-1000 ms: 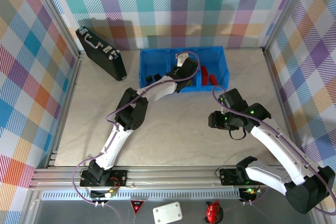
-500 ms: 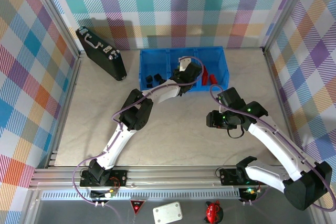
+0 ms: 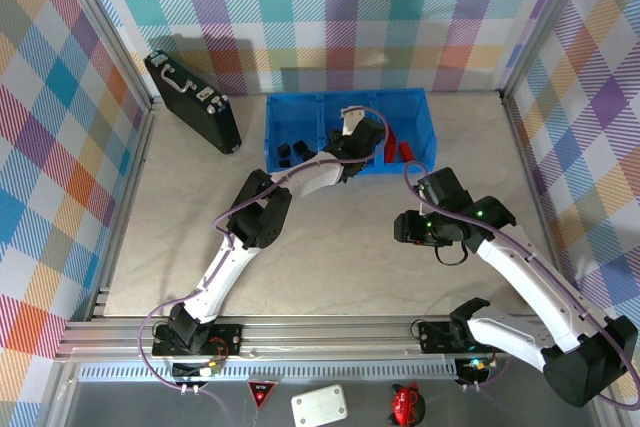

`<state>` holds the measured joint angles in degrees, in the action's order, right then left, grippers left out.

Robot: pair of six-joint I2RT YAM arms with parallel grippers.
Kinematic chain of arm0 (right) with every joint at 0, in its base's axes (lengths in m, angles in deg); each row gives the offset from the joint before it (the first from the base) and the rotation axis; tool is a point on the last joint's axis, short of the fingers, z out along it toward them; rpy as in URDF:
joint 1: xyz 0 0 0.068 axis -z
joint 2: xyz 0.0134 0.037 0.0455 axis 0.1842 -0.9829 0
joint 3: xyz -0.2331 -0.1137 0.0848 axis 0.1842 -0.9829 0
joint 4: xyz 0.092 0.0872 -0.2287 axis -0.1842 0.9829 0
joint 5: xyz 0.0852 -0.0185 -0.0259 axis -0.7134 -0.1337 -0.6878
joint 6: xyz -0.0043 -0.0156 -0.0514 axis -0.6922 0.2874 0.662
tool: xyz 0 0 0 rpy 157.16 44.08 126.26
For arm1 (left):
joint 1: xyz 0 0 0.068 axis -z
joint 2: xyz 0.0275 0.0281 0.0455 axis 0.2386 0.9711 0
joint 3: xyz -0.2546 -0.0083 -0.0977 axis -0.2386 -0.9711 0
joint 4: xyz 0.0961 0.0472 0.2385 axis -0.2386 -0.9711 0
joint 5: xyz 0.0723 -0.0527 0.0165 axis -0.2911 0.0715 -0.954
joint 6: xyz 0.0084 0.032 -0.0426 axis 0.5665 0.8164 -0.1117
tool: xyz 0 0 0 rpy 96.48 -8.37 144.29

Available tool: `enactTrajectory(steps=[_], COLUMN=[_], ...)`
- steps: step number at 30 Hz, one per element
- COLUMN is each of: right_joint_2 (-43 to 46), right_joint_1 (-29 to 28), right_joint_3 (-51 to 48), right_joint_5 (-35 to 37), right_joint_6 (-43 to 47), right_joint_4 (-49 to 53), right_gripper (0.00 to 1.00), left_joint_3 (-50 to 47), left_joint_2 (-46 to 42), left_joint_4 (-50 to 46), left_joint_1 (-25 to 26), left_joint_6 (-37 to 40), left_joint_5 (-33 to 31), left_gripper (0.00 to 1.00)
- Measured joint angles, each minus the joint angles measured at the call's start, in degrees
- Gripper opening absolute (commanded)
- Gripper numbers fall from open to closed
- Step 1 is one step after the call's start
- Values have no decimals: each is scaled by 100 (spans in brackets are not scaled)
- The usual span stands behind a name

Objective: Sort the legos into containers by color
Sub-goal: Place the lego in the container.

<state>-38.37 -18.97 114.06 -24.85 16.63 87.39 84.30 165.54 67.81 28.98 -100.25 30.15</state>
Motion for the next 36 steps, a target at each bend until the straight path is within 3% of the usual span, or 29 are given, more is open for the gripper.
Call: enactTrajectory(steps=[5,14,24,36], right_joint_2=[26,17,-22,-42], right_joint_1=[0,2,2,2], right_joint_3=[0,20,339,339], right_joint_5=[2,118,358,428], right_joint_6=[-2,87,210,205], right_joint_4=[-2,17,157,260], right_gripper=[48,48,48,48], left_joint_3=[-24,-531,-844,-2133], left_joint_2=[-114,-1099,-1624,-2844], left_joint_4=[-35,-308,-1276,-2118], left_joint_1=[9,37,37,44], left_joint_6=[57,4,-55,92], left_joint_5=[107,584,1272,1676], left_gripper=[68,68,68,74])
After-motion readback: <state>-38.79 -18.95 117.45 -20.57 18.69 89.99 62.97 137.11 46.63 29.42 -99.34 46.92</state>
